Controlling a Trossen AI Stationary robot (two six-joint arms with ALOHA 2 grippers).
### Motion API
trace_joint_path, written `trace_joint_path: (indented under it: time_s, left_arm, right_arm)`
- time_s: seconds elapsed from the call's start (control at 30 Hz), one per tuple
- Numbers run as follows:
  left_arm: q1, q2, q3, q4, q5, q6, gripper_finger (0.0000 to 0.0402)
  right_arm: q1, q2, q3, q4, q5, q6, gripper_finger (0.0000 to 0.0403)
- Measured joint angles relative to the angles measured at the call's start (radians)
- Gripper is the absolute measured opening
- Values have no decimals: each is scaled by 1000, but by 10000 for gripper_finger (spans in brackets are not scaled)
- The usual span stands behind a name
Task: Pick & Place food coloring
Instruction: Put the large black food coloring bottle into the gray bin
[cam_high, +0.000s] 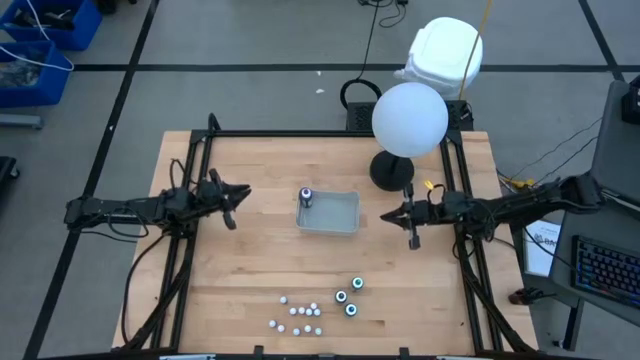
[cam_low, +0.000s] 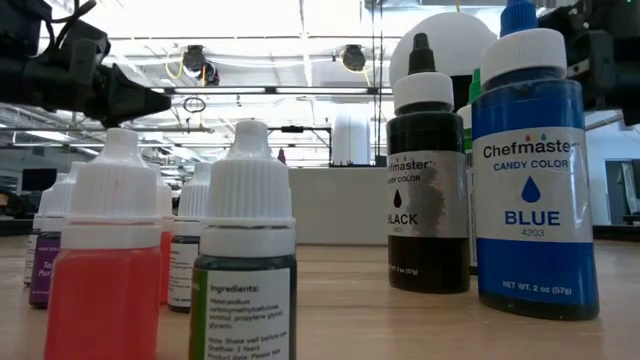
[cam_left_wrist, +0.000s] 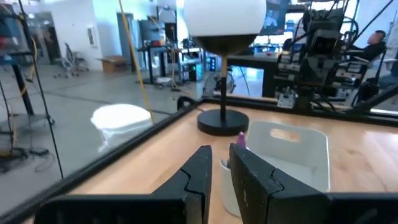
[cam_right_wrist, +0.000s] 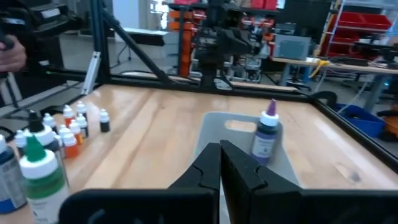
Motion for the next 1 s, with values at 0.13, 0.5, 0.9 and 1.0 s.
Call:
trace_joint_path:
  time_s: [0.13,0.5,0.9,1.0]
  left_arm:
    - [0,0,0,6,0,-11,63]
    - [0,0,0,-2,3,86,63]
    - [0,0,0,-3,6,-14,63]
    - [0,0,0,-6,6,-52,63]
  right_arm:
    - [-43,-77,-33,-20,-87,25,0]
    - [-35,-175,-68,-24,-126,81,0]
    - [59,-299,-69,-185,4,107,0]
    - [94,-341,-69,-246,8,89,0]
